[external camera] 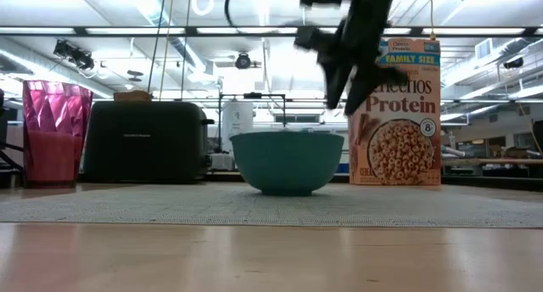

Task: Arrange a breakfast setting
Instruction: Put the dark green plate on the gray placemat to the bottom left of the dark green bowl

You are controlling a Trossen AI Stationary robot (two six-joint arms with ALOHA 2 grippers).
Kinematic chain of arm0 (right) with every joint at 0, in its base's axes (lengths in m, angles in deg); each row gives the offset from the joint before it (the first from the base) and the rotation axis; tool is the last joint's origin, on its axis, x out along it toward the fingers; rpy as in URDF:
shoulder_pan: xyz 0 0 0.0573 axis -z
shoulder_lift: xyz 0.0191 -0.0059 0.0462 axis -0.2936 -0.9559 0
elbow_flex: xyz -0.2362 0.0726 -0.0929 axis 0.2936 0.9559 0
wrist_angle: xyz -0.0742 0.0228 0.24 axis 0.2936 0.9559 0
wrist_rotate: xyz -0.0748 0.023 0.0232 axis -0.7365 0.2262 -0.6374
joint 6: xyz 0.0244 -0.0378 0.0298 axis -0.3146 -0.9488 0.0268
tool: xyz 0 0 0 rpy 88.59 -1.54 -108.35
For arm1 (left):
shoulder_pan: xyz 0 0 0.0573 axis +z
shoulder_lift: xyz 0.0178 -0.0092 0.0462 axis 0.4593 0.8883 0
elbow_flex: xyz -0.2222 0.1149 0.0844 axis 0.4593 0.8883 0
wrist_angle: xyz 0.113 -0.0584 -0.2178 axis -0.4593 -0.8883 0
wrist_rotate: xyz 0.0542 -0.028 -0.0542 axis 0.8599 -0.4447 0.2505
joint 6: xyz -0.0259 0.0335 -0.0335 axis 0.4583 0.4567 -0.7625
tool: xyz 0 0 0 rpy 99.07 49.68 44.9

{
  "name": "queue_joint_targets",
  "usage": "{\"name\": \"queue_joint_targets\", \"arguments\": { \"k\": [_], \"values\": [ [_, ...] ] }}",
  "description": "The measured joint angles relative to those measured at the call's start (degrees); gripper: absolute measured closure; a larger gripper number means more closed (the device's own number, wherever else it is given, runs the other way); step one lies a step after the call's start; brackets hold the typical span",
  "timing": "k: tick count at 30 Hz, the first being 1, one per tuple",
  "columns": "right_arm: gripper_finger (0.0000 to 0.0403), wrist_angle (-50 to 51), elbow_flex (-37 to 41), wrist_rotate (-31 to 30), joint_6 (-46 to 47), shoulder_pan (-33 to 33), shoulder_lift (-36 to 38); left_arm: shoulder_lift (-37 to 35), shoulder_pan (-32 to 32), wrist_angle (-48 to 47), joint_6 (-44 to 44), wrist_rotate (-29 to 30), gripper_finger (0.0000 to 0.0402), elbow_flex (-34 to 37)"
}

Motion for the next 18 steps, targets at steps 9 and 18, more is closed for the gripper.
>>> {"name": "queue_joint_targets", "arguments": {
  "k": [9, 18],
  "values": [
    [0.0256, 12.3, -5.1, 4.0, 23.2, -19.0, 0.6, 0.3, -4.2, -2.7, -0.2, -2.4, 0.0269, 0.0],
    [0.0257, 10.5, -4.9, 14.9, 57.7, -37.9, -8.3, 5.0, -16.0, -5.4, 4.4, -2.7, 0.0269, 0.0]
  ]
}}
